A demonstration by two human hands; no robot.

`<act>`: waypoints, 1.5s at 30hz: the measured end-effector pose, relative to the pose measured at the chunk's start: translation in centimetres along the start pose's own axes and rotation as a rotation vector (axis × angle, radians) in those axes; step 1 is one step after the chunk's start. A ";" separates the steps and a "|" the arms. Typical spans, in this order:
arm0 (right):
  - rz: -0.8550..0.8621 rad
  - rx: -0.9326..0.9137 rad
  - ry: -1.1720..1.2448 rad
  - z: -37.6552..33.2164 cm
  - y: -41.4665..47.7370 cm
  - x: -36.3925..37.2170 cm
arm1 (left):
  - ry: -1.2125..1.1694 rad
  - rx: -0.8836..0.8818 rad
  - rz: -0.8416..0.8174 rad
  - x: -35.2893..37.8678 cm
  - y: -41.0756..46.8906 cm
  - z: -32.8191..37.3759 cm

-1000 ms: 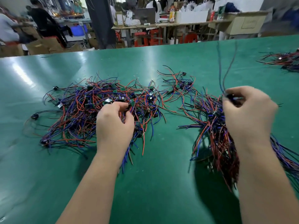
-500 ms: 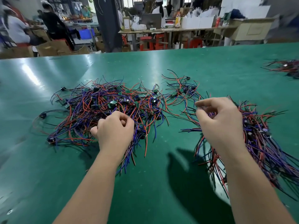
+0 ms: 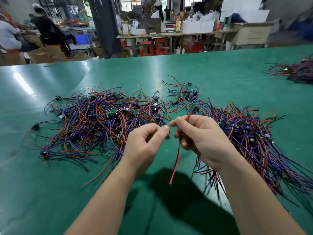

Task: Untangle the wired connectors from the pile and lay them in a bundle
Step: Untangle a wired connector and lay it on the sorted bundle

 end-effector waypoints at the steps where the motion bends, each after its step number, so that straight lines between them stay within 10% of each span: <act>1: -0.073 0.030 -0.041 0.1 -0.2 0.4 | -0.086 -0.045 0.035 -0.2 0.2 -0.2; 10: -0.297 0.174 -0.558 2.8 -1.0 1.8 | -0.395 -0.271 0.027 0.9 0.0 -1.4; 17: 0.007 -0.023 -0.439 1.5 0.0 0.4 | -0.525 -0.394 -0.049 0.0 0.3 -1.8; 37: 0.043 -0.137 -0.161 0.5 0.3 -0.2 | -0.518 -0.513 -0.174 1.1 -0.5 -2.7; 45: 0.308 -0.107 -0.186 0.6 0.6 -2.5 | -0.185 -0.470 -0.504 1.8 -1.5 -2.3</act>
Point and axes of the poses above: each hand's wrist, its own y-axis towards the middle knuckle, its own x-axis out of the palm, z = x × y, the point moved 5 cm from there along y, towards the middle knuckle, and after that the axes turned 1 degree about z, right-handed, at the moved point
